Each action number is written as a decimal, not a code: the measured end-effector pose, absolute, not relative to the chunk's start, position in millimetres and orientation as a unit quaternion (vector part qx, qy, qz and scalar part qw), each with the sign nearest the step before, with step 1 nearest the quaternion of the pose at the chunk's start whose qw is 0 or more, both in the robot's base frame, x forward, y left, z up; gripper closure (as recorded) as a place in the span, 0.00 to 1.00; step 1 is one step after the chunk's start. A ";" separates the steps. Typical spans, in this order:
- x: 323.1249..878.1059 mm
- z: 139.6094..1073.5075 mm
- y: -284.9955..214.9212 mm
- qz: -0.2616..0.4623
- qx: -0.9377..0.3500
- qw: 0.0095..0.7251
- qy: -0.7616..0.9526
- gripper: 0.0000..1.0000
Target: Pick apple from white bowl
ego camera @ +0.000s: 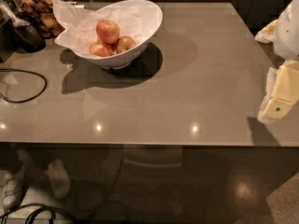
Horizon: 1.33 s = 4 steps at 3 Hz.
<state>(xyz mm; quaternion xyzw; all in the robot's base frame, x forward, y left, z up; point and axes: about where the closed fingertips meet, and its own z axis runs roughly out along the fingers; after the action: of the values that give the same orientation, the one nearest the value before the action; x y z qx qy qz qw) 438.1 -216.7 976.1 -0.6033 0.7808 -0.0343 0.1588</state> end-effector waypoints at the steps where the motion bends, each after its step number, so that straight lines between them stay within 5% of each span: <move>1: 438.1 976.1 -216.7 -0.034 -0.603 0.159 0.781 0.00; 4: 492.3 995.1 -156.3 0.017 -0.644 0.180 0.743 0.00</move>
Offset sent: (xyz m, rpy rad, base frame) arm 0.0386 0.0447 0.0216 0.1525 0.0650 0.0734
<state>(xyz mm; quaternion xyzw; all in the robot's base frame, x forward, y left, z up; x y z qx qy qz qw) 492.3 -156.3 995.1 -0.6444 0.7431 0.0169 0.1797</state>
